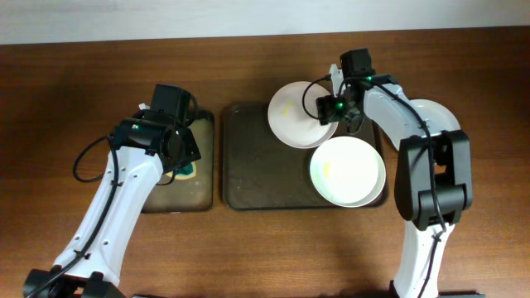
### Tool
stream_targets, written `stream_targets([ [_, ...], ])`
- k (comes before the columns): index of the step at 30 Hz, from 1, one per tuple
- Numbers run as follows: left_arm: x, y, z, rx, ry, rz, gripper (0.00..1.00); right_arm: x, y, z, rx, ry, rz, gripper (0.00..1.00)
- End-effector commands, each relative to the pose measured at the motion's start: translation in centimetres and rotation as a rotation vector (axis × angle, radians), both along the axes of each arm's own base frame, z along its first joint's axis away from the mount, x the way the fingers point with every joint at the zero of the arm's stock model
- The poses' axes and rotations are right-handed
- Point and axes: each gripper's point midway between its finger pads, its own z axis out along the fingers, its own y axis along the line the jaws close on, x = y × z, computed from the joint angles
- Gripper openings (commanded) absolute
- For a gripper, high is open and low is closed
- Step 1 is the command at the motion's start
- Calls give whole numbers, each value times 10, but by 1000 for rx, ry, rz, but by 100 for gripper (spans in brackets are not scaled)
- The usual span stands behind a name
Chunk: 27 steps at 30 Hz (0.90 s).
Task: Clean dirty plates on tray and stack at the side
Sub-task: 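Grasp the pink plate rim with the right gripper and pull it forward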
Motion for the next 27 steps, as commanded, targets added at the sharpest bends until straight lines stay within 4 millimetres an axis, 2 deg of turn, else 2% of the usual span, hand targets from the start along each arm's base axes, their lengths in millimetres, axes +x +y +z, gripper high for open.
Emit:
stream_targets([
  [1, 1, 1, -1, 2, 4, -12, 0, 5, -8, 3, -28, -14, -33, 54],
  [3, 1, 1, -1, 1, 1, -12, 0, 2, -5, 2, -20, -2, -27, 40],
  [5, 2, 1, -1, 1, 0, -12, 0, -2, 5, 2, 31, 17, -5, 36],
  [8, 2, 1, -1, 1, 0, -12, 0, -7, 16, 2, 95, 39, 19, 17],
  [11, 2, 1, -1, 1, 0, -12, 0, -14, 30, 4, 168, 63, 49, 9],
  [21, 5, -1, 0, -6, -15, -13, 0, -46, 86, 1, 183, 146, 169, 8],
  [27, 13, -20, 1, -112, -43, -46, 0, -70, 113, -2, 166, 201, 234, 8],
])
